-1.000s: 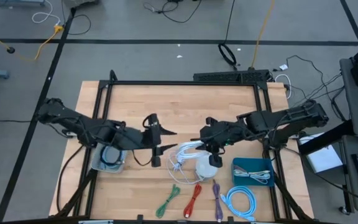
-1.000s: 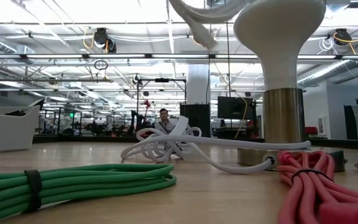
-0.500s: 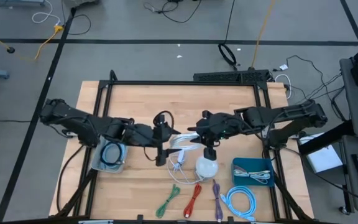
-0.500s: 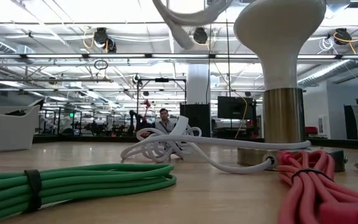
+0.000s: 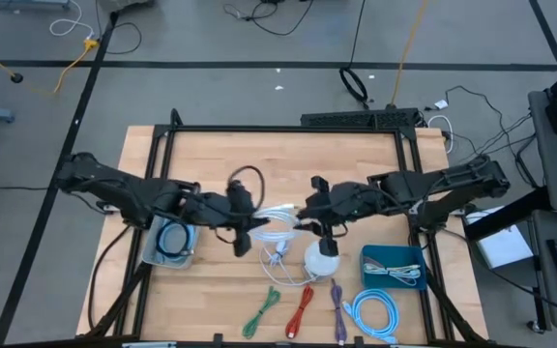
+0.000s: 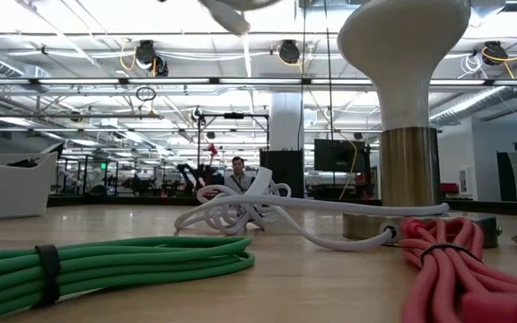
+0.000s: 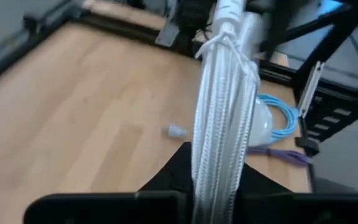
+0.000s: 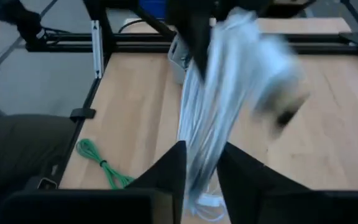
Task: Pick & Place USB Port
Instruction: Put the white HDMI cable into the gray bin, then adjust the left gray bin from the table
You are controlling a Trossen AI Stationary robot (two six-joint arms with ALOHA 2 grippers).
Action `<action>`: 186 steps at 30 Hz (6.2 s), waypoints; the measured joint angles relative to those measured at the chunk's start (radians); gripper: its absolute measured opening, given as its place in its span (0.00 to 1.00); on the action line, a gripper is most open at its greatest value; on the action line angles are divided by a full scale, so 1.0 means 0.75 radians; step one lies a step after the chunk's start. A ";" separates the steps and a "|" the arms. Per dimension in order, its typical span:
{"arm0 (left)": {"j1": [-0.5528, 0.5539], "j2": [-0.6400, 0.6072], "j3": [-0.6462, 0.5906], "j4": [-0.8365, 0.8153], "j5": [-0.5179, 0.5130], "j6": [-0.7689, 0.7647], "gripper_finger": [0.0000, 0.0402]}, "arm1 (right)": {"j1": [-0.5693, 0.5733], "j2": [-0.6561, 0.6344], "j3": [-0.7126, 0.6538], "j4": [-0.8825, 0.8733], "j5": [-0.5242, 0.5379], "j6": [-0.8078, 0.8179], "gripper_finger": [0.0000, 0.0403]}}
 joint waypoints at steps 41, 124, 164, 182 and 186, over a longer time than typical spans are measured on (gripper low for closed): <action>-0.995 -0.663 -0.707 -1.200 0.002 -2.385 0.08 | 0.283 -0.010 -0.107 0.214 0.361 -0.145 0.32; -0.522 -0.201 -0.730 -1.183 0.238 -1.618 0.00 | 0.134 -0.008 -0.219 0.417 0.349 -0.169 0.32; -0.339 -0.175 -0.734 -0.562 -0.018 -1.193 0.00 | 0.135 -0.008 -0.219 0.401 0.349 -0.165 0.32; -0.080 -0.220 -0.733 -0.552 -0.151 -0.899 0.00 | 0.134 -0.009 -0.220 0.408 0.349 -0.165 0.32; -0.045 -0.164 -0.733 -0.514 -0.094 -0.843 0.00 | 0.134 -0.010 -0.245 0.418 0.351 -0.165 0.32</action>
